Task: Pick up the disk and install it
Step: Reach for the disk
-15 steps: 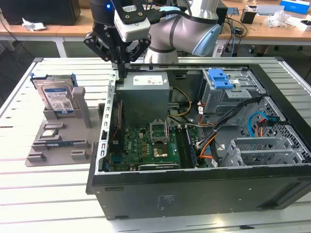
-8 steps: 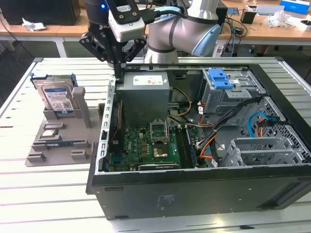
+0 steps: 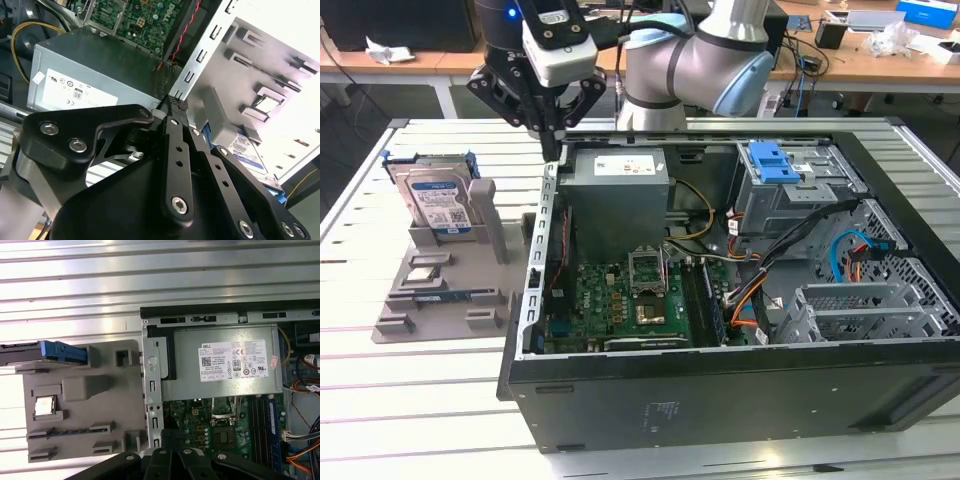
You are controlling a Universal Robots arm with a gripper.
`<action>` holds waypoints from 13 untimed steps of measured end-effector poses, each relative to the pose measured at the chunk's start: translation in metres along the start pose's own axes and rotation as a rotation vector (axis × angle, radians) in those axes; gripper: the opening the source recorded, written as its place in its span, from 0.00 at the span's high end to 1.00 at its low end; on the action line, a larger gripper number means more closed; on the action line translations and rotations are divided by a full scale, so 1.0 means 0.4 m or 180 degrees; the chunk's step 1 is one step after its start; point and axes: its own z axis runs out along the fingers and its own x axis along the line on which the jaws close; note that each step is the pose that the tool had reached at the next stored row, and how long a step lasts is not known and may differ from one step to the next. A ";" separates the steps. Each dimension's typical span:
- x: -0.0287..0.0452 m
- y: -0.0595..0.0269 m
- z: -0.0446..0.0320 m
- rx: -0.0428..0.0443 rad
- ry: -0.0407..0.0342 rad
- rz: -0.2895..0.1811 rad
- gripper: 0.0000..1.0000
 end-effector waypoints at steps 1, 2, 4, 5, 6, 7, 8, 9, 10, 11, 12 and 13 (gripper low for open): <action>0.003 0.000 0.000 0.0000 0.0000 0.0000 0.89; 0.008 -0.001 0.000 0.0000 0.0000 0.0000 0.89; 0.015 -0.001 0.000 0.0000 0.0000 0.0000 0.89; 0.018 -0.001 -0.001 0.0000 0.0000 0.0000 0.89; 0.024 -0.002 -0.001 0.0000 0.0000 0.0000 0.89; 0.030 -0.002 -0.001 0.0000 0.0000 0.0000 0.89; 0.036 -0.003 -0.001 0.0000 0.0000 0.0000 0.89; 0.040 -0.003 -0.001 0.0000 0.0000 0.0000 0.89; 0.043 -0.003 -0.001 0.0000 0.0000 0.0000 0.89; 0.047 -0.003 -0.001 0.0000 0.0000 0.0000 0.89; 0.051 -0.004 -0.001 0.0000 0.0000 0.0000 0.89; 0.054 -0.004 -0.001 0.0000 0.0000 0.0000 0.89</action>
